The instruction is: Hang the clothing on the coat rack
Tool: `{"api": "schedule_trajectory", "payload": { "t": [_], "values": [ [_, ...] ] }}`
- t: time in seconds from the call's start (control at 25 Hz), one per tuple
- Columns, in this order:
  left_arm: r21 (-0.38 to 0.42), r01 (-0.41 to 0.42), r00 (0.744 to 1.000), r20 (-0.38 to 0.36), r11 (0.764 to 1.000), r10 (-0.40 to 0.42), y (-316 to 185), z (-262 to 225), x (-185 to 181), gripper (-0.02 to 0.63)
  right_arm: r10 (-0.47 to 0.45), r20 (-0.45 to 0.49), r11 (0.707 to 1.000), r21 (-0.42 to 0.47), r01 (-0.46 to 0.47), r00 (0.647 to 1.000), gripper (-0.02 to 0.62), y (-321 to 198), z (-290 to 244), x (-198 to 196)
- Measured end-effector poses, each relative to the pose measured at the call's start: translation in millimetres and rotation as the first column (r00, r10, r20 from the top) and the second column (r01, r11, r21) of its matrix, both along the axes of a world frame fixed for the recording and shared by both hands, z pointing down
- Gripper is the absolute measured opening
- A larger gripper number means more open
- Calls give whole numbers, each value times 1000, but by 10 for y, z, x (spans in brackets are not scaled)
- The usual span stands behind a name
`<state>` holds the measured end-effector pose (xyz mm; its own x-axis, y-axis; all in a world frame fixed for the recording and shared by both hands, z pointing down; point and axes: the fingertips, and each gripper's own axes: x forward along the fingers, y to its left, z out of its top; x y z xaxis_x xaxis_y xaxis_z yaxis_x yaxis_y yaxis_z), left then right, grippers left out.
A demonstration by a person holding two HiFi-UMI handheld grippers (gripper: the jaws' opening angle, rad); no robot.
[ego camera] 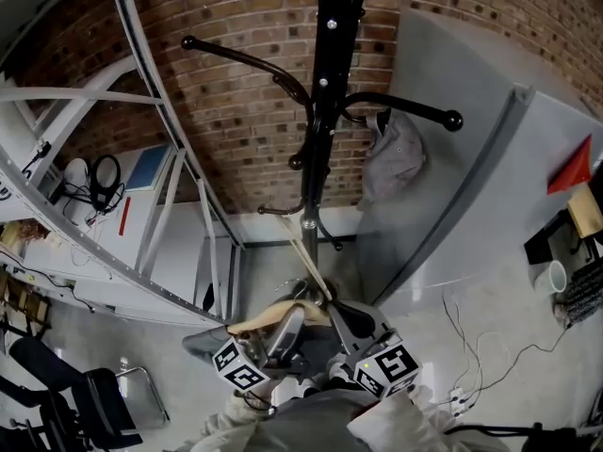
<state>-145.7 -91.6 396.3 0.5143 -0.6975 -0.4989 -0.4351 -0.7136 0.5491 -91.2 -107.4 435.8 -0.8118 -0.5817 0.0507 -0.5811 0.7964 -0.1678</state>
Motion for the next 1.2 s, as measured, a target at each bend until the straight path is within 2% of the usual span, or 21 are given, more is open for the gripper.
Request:
{"api": "schedule_trajectory", "payload": {
  "t": [0.64, 0.88, 1.2],
  "values": [
    [28, 46, 998, 31, 999, -47, -438, -197, 151, 100, -104, 64, 993, 59, 100, 993, 25, -468, -266, 126],
    [40, 20, 999, 26, 999, -21, -572, -280, 110, 100, -74, 61, 996, 56, 71, 995, 25, -638, -290, 74],
    [75, -49, 998, 33, 996, 47, -757, -381, 70, 100, -12, 31, 994, 109, 8, 999, 25, -775, -418, -4]
  ]
}}
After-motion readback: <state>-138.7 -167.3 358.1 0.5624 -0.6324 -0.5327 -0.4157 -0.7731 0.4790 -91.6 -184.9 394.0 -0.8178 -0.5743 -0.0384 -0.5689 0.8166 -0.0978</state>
